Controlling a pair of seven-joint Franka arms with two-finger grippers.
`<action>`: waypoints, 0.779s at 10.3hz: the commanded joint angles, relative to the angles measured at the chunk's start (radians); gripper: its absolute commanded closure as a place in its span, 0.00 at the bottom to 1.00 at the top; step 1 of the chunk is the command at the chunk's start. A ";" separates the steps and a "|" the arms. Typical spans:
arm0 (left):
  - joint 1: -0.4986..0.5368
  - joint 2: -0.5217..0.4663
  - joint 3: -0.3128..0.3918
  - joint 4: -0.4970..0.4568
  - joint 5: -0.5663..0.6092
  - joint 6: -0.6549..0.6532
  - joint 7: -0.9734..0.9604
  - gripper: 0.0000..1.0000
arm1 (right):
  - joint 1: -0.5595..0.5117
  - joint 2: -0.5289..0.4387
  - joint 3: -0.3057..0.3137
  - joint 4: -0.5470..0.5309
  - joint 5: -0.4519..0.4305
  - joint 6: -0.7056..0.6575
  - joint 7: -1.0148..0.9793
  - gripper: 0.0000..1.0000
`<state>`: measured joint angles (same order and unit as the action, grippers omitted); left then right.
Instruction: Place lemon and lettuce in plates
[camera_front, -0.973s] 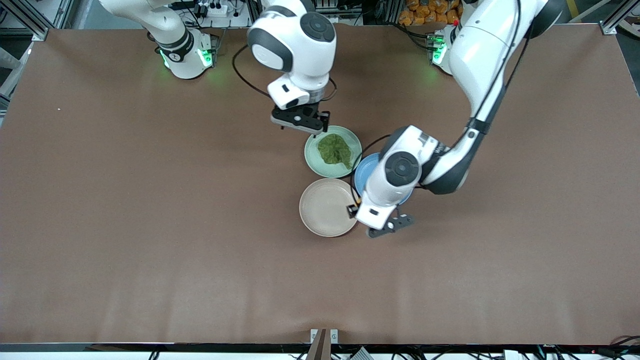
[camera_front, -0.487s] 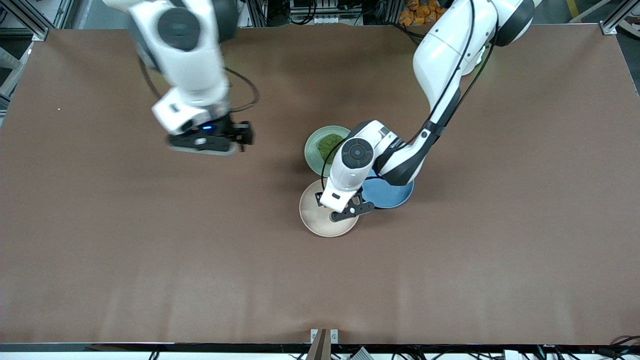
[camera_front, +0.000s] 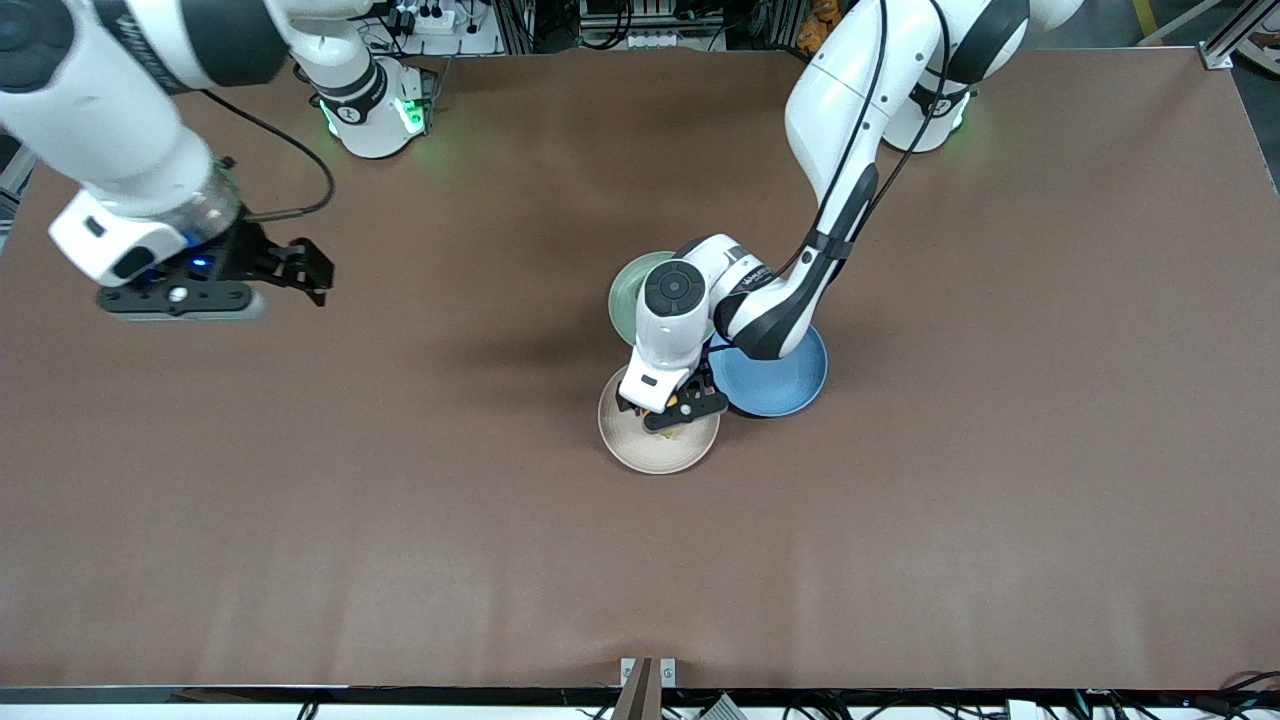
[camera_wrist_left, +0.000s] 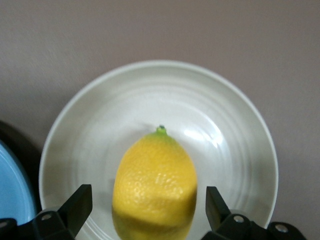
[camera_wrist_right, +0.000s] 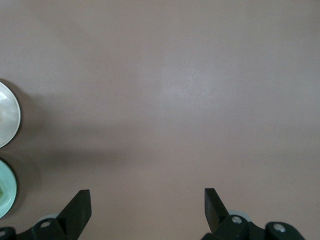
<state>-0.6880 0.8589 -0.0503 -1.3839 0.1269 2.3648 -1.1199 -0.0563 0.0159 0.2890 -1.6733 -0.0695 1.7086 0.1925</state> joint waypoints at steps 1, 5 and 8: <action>0.065 -0.067 0.012 -0.011 0.013 -0.062 -0.008 0.00 | 0.015 -0.066 -0.130 -0.039 0.088 -0.024 -0.164 0.00; 0.230 -0.170 0.007 -0.011 0.004 -0.154 0.101 0.00 | 0.075 -0.094 -0.312 -0.023 0.123 -0.067 -0.298 0.00; 0.339 -0.271 0.003 -0.011 -0.013 -0.287 0.295 0.00 | 0.111 -0.091 -0.395 -0.006 0.166 -0.072 -0.372 0.00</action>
<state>-0.3829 0.6547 -0.0370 -1.3695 0.1272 2.1431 -0.9093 0.0245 -0.0582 -0.0760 -1.6737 0.0724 1.6446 -0.1490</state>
